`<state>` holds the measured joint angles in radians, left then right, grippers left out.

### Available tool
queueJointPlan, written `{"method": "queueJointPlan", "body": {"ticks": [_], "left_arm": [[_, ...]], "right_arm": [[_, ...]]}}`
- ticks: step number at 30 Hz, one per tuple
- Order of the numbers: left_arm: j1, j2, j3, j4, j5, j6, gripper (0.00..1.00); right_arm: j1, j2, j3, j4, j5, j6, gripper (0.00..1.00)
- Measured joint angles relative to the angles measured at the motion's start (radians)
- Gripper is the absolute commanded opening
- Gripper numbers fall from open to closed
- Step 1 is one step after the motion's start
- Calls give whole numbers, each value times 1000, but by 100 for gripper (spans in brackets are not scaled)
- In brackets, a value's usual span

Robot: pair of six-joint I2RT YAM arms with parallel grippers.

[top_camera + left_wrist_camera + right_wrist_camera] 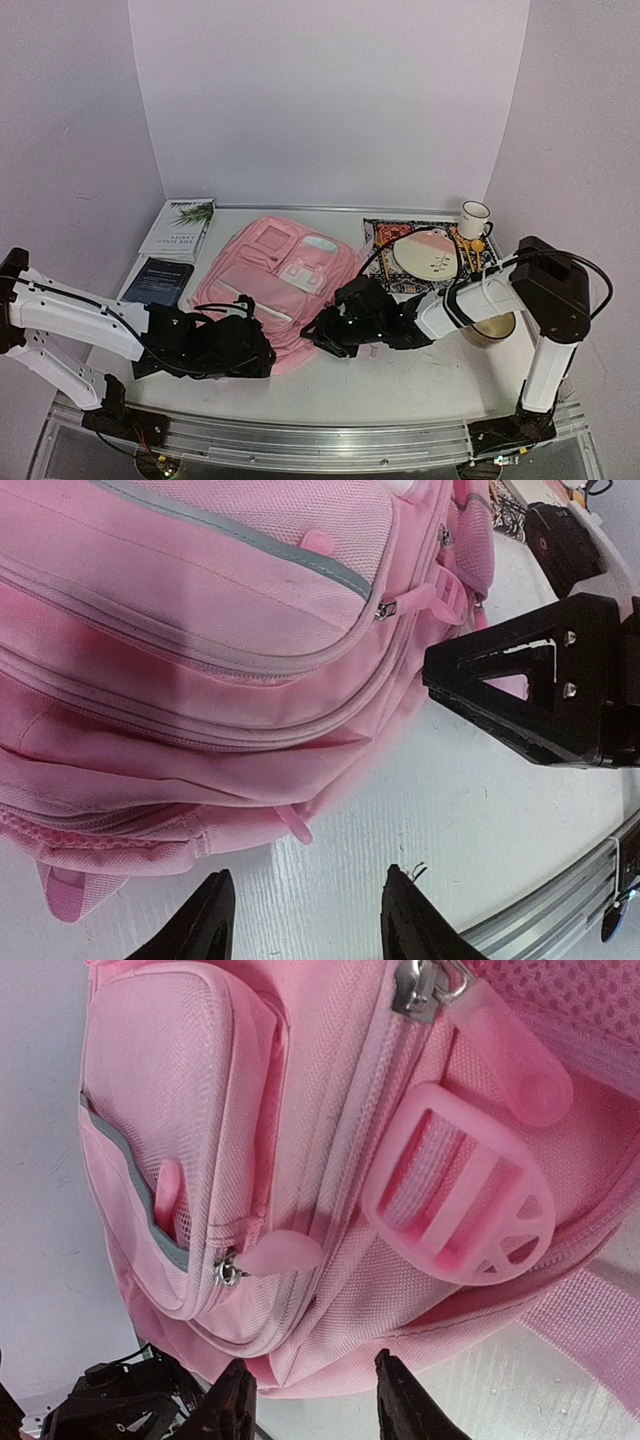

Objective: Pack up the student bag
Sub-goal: Hold the largest pocket of the student bag.

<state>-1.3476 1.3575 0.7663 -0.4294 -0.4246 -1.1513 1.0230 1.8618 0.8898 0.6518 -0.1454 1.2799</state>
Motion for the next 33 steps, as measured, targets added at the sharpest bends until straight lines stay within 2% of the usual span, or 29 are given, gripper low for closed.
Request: {"method": "queueJointPlan", "body": {"ticks": [7,16,22,27,33], "left_arm": [[0,31,22,-9,-15,-2,50],[0,81,50,-9,-16,-1,49],[0,84,50,-9,-16,-1,49],[0,84,50,-9,-17,-2,48],[0,84,50,-9,-25,-6,48]], "right_arm": [[17,7,9,15,-5,32,46],[21,92,52,65,-7,73,48],[21,140,75,116,-4,120,49],[21,151,71,150,-2,181,54],[24,151,69,147,28,209,54]]}}
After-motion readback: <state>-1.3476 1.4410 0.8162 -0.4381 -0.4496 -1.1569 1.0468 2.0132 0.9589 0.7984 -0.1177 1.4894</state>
